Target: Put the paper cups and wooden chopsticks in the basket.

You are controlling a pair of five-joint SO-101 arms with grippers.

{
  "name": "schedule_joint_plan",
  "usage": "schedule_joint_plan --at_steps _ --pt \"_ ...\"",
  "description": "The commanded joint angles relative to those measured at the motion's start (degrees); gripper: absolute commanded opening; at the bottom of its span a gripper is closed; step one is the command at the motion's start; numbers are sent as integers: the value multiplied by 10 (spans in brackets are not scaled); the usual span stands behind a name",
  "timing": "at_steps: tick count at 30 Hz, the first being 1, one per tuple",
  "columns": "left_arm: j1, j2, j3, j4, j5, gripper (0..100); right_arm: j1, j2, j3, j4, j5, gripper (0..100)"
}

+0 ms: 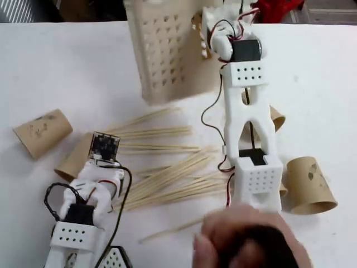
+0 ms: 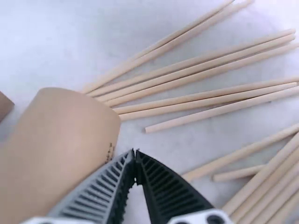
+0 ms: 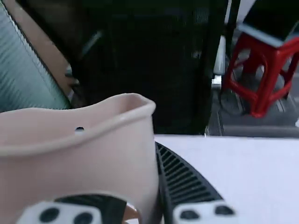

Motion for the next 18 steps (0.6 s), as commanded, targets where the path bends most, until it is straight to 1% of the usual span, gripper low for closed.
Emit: schedule_joint_plan --at_steps 1,5,8,12,18 --pt "-4 -5 -3 4 4 25 3 49 -9 -194 0 15" --pt "-4 -5 -3 4 4 25 -7 126 -26 -305 3 15" --pt "-4 -5 -3 4 3 25 -11 174 -48 -340 3 15" --pt "-4 -5 -3 4 3 25 -5 229 -93 -337 2 16" --pt "-4 -5 -3 4 3 25 4 290 -122 -313 2 16"
